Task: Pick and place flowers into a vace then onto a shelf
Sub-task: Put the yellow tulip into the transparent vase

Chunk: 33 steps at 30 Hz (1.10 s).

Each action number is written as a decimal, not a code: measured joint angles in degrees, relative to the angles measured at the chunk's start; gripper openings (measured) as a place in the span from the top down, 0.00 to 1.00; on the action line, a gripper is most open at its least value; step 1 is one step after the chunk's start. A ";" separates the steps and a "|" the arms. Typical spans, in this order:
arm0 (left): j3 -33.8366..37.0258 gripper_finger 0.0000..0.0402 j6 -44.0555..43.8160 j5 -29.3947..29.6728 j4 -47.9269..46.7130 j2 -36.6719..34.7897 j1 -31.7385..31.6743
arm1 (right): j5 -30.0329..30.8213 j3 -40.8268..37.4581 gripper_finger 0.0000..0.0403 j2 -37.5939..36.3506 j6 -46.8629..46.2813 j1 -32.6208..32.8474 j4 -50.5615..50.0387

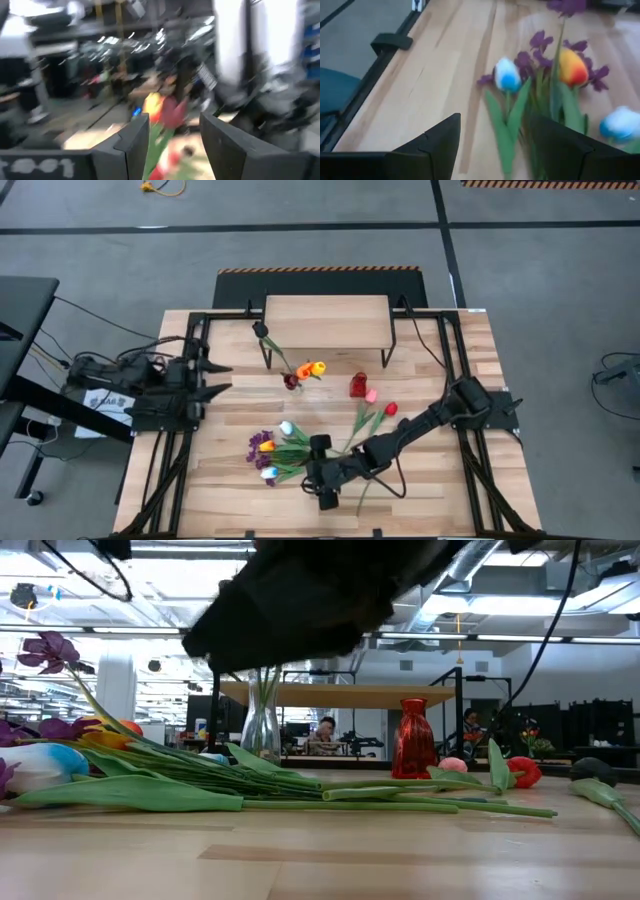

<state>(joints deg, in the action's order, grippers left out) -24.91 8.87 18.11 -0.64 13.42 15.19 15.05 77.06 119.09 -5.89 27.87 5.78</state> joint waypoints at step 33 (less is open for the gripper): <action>3.37 0.59 -15.59 2.01 2.01 14.08 19.03 | 3.26 -0.01 0.51 -0.70 -0.15 -6.64 2.59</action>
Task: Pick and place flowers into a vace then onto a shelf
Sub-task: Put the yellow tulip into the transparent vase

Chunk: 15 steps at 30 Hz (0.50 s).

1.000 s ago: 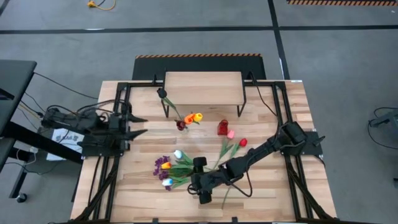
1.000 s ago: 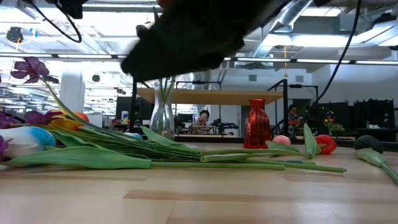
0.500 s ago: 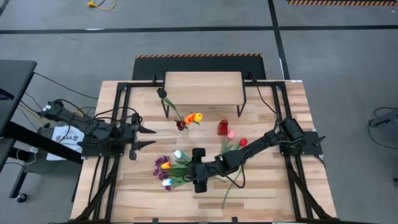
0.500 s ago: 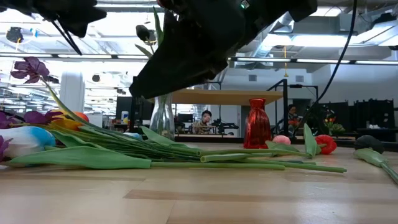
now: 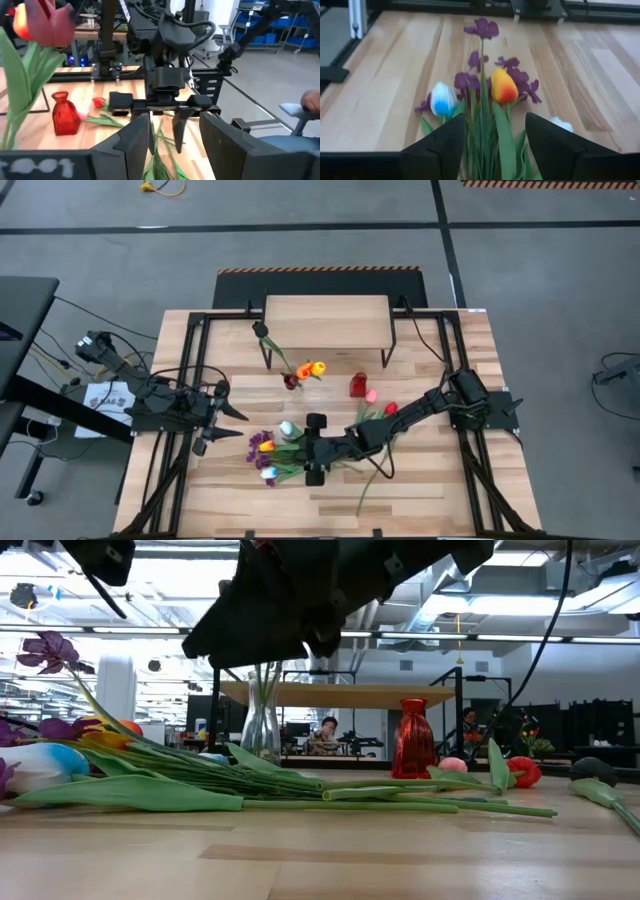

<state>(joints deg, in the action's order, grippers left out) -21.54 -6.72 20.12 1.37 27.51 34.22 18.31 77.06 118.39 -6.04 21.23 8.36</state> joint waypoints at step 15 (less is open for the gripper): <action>0.02 0.59 -4.74 0.73 -3.22 1.01 -0.06 | -1.35 0.00 0.65 0.00 -6.04 0.42 -15.81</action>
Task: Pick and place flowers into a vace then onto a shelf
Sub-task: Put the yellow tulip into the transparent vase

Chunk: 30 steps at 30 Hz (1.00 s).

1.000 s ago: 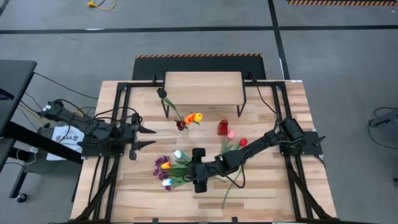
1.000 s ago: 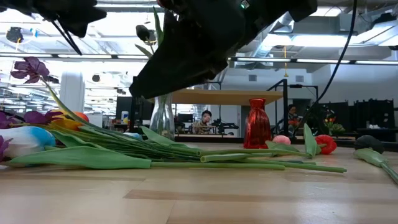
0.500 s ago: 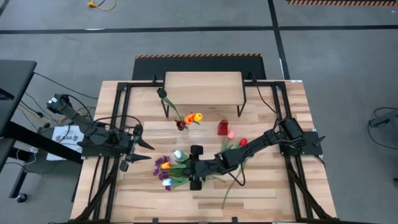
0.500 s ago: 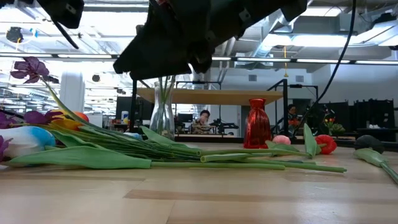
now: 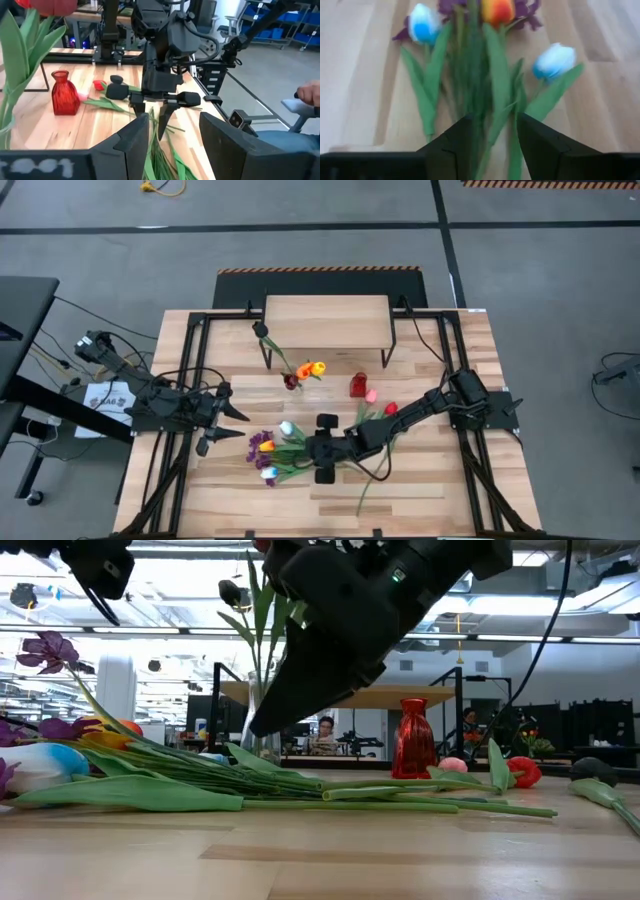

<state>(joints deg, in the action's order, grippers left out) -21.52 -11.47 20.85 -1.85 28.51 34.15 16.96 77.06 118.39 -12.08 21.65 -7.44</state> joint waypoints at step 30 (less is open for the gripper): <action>0.00 0.59 0.22 -0.07 -0.17 0.00 0.00 | -4.49 -0.75 0.69 0.00 -1.03 -0.04 -3.95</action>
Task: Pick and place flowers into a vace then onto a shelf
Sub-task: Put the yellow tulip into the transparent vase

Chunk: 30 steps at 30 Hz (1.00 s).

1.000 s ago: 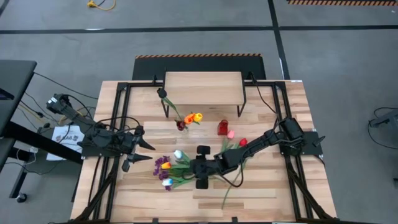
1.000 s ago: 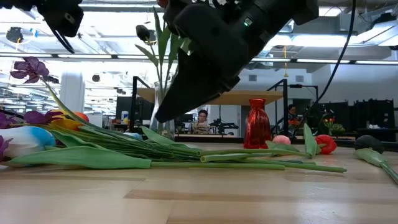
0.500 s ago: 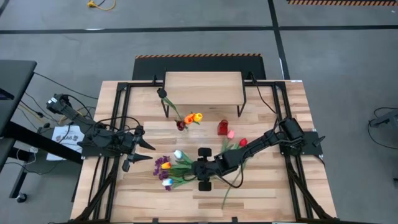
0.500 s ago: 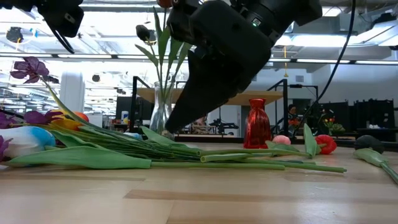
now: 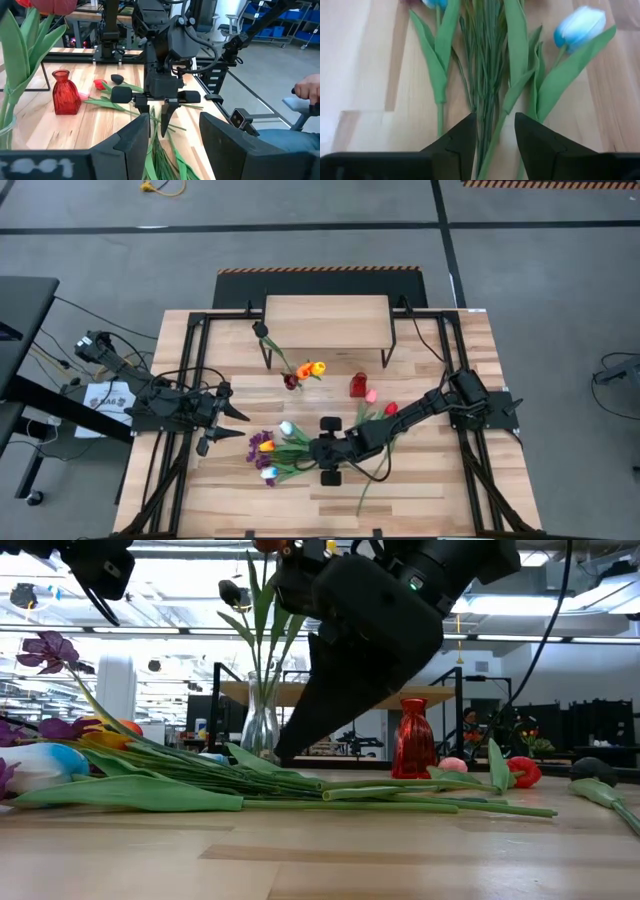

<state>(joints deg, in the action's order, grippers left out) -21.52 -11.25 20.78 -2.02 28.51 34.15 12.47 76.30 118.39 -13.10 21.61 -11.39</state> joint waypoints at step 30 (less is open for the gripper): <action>-0.02 0.59 -0.09 -0.13 -0.02 0.02 0.00 | -0.53 -1.74 0.71 4.26 -0.63 -0.74 4.67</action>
<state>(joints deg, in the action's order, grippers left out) -21.54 -11.33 20.64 -2.04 28.53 34.15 11.94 74.57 122.65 -13.74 20.86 -6.72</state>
